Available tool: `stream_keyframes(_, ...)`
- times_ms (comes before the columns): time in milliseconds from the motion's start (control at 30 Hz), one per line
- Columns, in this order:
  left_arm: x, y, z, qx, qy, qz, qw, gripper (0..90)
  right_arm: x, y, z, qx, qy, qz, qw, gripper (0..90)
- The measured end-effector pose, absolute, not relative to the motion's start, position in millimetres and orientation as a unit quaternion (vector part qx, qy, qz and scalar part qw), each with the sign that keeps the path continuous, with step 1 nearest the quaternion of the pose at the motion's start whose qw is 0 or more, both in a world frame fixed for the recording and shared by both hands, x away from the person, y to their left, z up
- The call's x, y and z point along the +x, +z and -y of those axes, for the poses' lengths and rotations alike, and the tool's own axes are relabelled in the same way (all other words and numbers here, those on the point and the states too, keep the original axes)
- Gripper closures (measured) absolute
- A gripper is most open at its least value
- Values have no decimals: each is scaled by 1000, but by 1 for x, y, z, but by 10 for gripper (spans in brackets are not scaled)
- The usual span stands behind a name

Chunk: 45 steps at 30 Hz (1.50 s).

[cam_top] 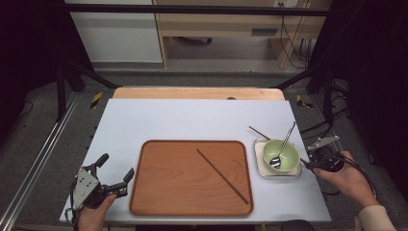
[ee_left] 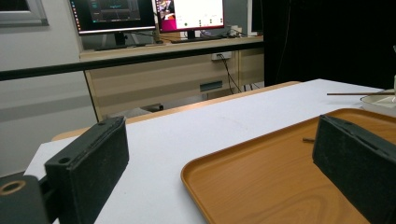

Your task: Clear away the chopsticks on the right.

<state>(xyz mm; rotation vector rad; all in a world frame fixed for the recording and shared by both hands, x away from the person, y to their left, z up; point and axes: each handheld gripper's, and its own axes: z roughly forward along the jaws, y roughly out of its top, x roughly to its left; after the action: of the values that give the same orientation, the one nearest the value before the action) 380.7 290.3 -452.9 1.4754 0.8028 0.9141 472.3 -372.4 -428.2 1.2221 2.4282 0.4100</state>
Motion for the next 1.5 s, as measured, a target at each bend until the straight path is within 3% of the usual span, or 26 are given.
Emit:
stream_keyframes(333, 381, -453, -290, 633, 391, -342, 575, 33, 483, -444, 374, 426, 128, -878, 174, 686)
stream_keyframes(467, 381, -453, -290, 634, 391, -341, 574, 34, 485, -446, 373, 426, 134, -879, 170, 758)
stream_keyframes(500, 381, -453, -290, 634, 390, -341, 574, 34, 485, -445, 372, 426, 136, -878, 168, 814)
stream_keyframes(667, 381, -453, -290, 632, 391, -342, 574, 34, 484, -440, 372, 439, 161, -869, 163, 844)
stream_keyframes(1000, 380, -452, -291, 629, 393, -344, 575, 34, 471, -378, 374, 518, 191, -788, 271, 845)
stream_keyframes(1067, 381, -453, -290, 630, 391, -346, 575, 34, 461, -351, 355, 523, 219, -769, 294, 845)
stream_keyframes(1233, 380, -452, -290, 629, 391, -343, 577, 35, 446, -324, 303, 494, 269, -776, 286, 845)
stream_keyframes(1500, 380, -452, -291, 628, 393, -343, 578, 35, 436, -338, 214, 435, 282, -829, 208, 845)
